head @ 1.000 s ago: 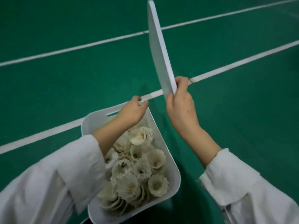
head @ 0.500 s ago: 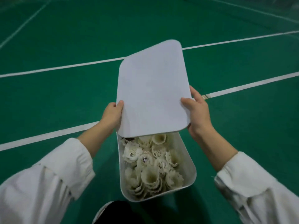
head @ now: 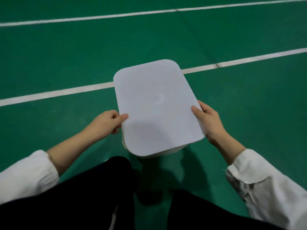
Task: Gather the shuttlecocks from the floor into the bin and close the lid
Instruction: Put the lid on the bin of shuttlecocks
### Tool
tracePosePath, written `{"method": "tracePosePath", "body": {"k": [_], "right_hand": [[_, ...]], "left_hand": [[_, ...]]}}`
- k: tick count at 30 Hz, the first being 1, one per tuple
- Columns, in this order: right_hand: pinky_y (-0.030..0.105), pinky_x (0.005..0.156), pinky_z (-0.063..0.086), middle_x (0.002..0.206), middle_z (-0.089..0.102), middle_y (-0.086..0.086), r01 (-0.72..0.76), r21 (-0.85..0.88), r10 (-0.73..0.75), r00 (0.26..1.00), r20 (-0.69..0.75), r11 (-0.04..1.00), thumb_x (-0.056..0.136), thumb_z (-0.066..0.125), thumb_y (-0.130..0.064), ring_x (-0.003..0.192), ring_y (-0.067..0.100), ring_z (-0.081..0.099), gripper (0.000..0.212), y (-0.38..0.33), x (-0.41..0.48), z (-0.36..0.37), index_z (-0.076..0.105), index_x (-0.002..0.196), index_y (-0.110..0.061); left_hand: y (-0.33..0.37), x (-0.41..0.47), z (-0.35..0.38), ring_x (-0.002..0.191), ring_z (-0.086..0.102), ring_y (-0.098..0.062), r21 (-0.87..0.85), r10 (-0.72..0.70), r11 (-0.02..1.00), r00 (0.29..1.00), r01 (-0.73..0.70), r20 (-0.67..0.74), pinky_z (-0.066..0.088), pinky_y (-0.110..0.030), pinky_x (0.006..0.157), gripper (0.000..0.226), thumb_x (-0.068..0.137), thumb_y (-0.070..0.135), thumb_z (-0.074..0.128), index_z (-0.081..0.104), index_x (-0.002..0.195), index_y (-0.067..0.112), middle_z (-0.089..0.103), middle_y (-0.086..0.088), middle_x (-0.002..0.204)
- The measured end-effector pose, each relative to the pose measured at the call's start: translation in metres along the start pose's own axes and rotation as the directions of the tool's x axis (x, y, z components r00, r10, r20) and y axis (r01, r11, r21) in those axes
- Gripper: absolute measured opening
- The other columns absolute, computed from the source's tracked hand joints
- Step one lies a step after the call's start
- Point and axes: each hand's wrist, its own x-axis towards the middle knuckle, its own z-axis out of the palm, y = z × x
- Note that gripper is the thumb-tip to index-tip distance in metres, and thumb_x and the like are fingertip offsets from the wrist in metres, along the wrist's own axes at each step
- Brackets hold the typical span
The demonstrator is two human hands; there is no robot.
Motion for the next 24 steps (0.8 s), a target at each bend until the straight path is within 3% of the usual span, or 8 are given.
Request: {"method": "tracePosePath", "body": {"k": [6, 12, 16, 24], "right_hand": [[0.026, 0.077, 0.054, 0.097, 0.071, -0.011, 0.010, 0.020, -0.010, 1.000, -0.021, 1.000, 0.093, 0.051, -0.013, 0.085, 0.010, 0.067, 0.021, 0.018, -0.001, 0.006, 0.066, 0.096, -0.028], [0.029, 0.087, 0.051, 0.108, 0.067, -0.003, 0.030, 0.006, -0.030, 0.999, -0.037, 1.000, 0.095, 0.048, -0.015, 0.098, 0.015, 0.064, 0.019, 0.027, 0.003, 0.014, 0.061, 0.106, -0.023], [0.018, 0.078, 0.052, 0.103, 0.066, -0.008, 0.049, -0.027, -0.050, 0.998, -0.041, 0.998, 0.095, 0.047, -0.015, 0.090, 0.007, 0.064, 0.019, 0.029, 0.003, 0.017, 0.059, 0.109, -0.020], [0.016, 0.075, 0.052, 0.104, 0.066, -0.010, 0.032, -0.095, -0.034, 0.999, -0.017, 0.995, 0.096, 0.046, -0.016, 0.087, 0.003, 0.064, 0.020, 0.033, 0.004, 0.011, 0.059, 0.108, -0.026]], "left_hand": [[-0.004, 0.009, 0.005, 0.064, 0.062, -0.016, 0.147, 0.002, 0.989, 0.998, 0.007, -0.063, 0.042, -0.028, 0.058, 0.040, 0.092, 0.045, 0.046, 0.052, 0.080, 0.007, 0.062, 0.000, 0.074], [-0.006, 0.021, 0.004, 0.069, 0.062, -0.018, 0.234, 0.026, 0.972, 0.995, -0.001, -0.101, 0.040, -0.028, 0.055, 0.042, 0.092, 0.047, 0.042, 0.053, 0.086, 0.007, 0.064, -0.004, 0.081], [-0.006, 0.020, 0.004, 0.067, 0.060, -0.015, 0.214, -0.005, 0.977, 0.996, 0.023, -0.084, 0.041, -0.028, 0.057, 0.042, 0.093, 0.046, 0.041, 0.053, 0.087, 0.006, 0.063, -0.003, 0.077], [-0.015, 0.014, 0.009, 0.069, 0.062, -0.018, 0.155, -0.055, 0.986, 0.998, 0.060, -0.033, 0.048, -0.036, 0.069, 0.038, 0.093, 0.047, 0.040, 0.051, 0.083, 0.012, 0.063, 0.000, 0.079]]}}
